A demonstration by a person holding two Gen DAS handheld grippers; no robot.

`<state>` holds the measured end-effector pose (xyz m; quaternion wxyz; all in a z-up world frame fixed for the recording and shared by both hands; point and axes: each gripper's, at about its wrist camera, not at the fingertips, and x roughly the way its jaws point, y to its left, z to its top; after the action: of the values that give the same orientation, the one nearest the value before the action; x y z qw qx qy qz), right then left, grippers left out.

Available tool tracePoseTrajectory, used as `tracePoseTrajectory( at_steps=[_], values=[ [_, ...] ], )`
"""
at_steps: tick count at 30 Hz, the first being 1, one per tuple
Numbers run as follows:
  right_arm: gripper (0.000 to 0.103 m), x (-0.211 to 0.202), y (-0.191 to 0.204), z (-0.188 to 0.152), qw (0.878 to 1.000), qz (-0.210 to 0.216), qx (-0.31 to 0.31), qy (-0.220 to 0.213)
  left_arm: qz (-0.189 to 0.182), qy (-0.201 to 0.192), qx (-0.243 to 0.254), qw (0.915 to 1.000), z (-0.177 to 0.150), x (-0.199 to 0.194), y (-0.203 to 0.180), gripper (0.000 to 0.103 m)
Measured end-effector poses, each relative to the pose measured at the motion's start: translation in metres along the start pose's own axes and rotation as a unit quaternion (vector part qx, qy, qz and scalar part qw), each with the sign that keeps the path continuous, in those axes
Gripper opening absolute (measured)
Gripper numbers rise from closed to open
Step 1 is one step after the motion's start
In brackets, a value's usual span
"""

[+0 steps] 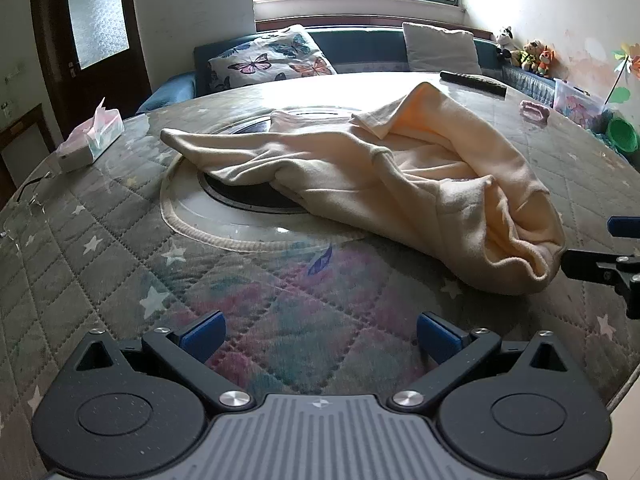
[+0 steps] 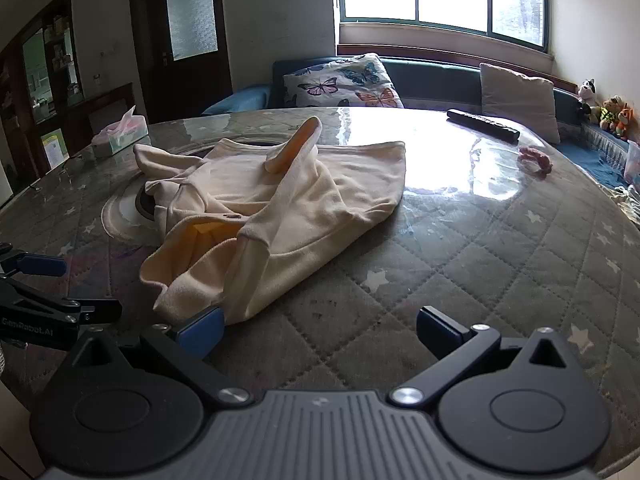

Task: Fold clothes
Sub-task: 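Grasp the cream sweatshirt hem with the right gripper and lift it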

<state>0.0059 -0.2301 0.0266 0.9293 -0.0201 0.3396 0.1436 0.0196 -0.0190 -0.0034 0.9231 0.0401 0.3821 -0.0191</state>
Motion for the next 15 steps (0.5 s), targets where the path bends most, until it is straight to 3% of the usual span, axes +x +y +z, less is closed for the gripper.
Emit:
tracePoseTrajectory(
  at_steps=[15],
  values=[
    [0.103,0.008,-0.003,0.043,0.999,0.016,-0.038,-0.011,-0.006,-0.012,-0.009,0.9999,0.023,0.002,0.014,0.103]
  ],
)
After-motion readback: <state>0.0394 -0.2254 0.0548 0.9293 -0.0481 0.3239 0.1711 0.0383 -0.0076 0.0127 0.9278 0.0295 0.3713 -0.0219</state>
